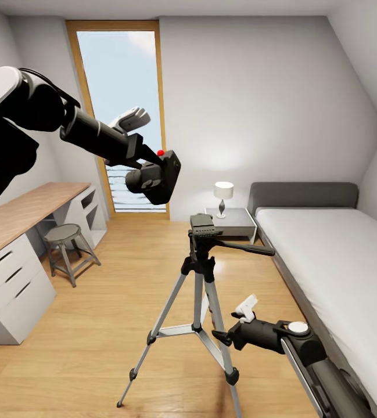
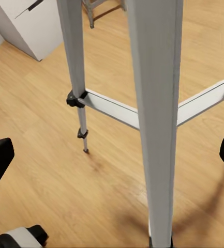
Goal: Attach the digital camera to the camera tripod in the bedroom.
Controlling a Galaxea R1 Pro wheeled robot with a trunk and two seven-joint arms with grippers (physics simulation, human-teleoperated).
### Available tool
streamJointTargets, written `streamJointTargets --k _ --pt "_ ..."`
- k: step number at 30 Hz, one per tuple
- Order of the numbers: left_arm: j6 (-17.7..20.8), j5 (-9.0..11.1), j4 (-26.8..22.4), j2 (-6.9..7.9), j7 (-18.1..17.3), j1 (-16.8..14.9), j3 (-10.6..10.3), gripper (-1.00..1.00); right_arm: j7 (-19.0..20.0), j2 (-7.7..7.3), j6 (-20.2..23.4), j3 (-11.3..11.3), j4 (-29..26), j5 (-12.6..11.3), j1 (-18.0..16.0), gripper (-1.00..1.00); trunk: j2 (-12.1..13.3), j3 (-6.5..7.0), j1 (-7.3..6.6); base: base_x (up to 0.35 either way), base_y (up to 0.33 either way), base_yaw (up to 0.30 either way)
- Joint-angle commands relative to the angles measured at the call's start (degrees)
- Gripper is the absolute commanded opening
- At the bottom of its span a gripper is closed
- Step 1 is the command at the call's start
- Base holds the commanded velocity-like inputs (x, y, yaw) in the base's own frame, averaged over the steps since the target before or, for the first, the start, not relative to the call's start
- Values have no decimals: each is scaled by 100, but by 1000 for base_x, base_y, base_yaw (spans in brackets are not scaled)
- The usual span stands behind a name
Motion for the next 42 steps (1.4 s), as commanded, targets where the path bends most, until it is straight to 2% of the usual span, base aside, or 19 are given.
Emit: streamJointTargets --k 1,7,14,23,42 --pt "-7 59 -4 2 56 -11 -8 -100 27 23 17 4 22 42 -9 100 -14 -14 4 0 0 0" --pt "-7 59 -13 -30 56 -6 -8 -100 -5 135 4 -1 133 47 -23 100 -14 -14 4 0 0 0" --pt "-7 59 -17 -61 58 -13 -8 -100 -99 200 -11 -2 375 54 -152 100 -14 -14 4 0 0 0" --pt "-7 59 -43 -69 59 -9 -8 -100 -288 363 -333 3 733 54 -273 100 -14 -14 4 0 0 0" --pt "-7 59 -77 -70 59 -29 -8 -100 -484 511 -524 11 1271 61 -420 100 -14 -14 4 0 0 0"
